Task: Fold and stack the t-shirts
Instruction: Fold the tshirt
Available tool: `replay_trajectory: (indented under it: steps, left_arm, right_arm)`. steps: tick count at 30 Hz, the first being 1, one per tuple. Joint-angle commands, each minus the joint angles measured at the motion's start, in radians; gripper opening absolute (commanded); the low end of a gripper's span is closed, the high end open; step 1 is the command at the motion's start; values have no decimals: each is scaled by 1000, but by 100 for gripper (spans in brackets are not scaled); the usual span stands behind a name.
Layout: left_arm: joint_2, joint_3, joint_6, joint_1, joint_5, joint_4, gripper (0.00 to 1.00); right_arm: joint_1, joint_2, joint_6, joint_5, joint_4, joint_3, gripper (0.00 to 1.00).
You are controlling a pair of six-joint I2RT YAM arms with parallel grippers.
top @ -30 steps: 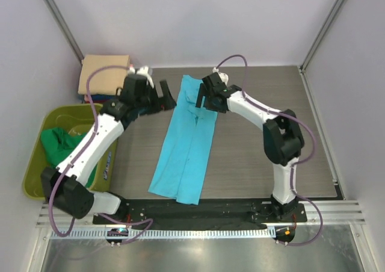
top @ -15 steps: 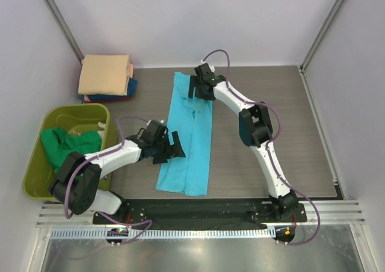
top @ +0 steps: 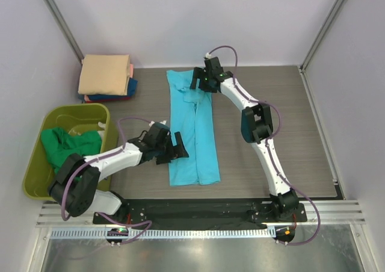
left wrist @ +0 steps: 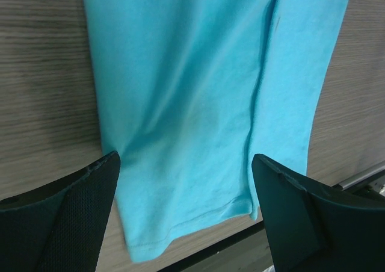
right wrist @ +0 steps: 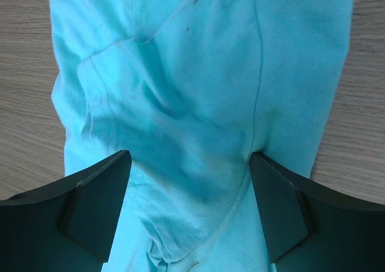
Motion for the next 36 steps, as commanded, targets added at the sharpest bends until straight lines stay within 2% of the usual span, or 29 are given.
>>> replay_trajectory:
  steps: [1,5,7,8,10,11,12,14,15,17,18,22,24,26,30,36]
  left_arm:
    - [-83,61,42,-12,-52,-137,91]
    - [-166,104,65,-15,-85,-235,91]
    - [-214,106,65,-15,-96,-258,91]
    - [-235,98,60,-17,-99,-271,91]
    - [-289,75,48,-17,-101,-277,92]
    - [-306,62,30,-17,-101,-278,92]
    - [-323,28,19,-17,-95,-278,92]
    - [-375,-9,-4,-17,-85,-271,91]
    - [-396,-41,-25,-20,-76,-268,91]
    - [-452,-79,-44,-23,-72,-256,91]
    - [-466,-93,-61,-25,-73,-252,91]
    - [-525,-184,-94,-35,-61,-237,89]
    - [-547,-216,-119,-46,-53,-229,88]
    - [-561,-256,-137,-55,-52,-216,88]
    - [-604,-317,-185,-75,-47,-193,87]
    - [-618,-388,-243,-107,-53,-157,85]
  right_arm:
    - [-17,-54,-36,-66,3,-28,87]
    - [-14,-152,-25,-173,17,-16,93]
    - [-12,-214,-7,-199,19,-69,95]
    - [-12,-299,-1,-199,19,-109,95]
    - [-9,-397,12,-178,25,-288,95]
    - [-9,-516,18,-146,31,-366,95]
    - [-9,-572,22,-126,36,-530,95]
    - [-6,-747,39,-107,63,-702,95]
    - [-5,-810,42,-91,69,-867,95]
    - [3,-911,64,-69,76,-1026,94]
    - [8,-1015,73,-61,79,-1177,91]
    - [52,-1258,131,-55,100,-1517,84]
    - [113,-1377,194,-55,114,-1681,79]
    - [202,-1433,266,-51,143,-1796,77]
    - [316,-1493,361,-44,209,-1904,70]
    - [371,-1435,401,-44,278,-1952,59]
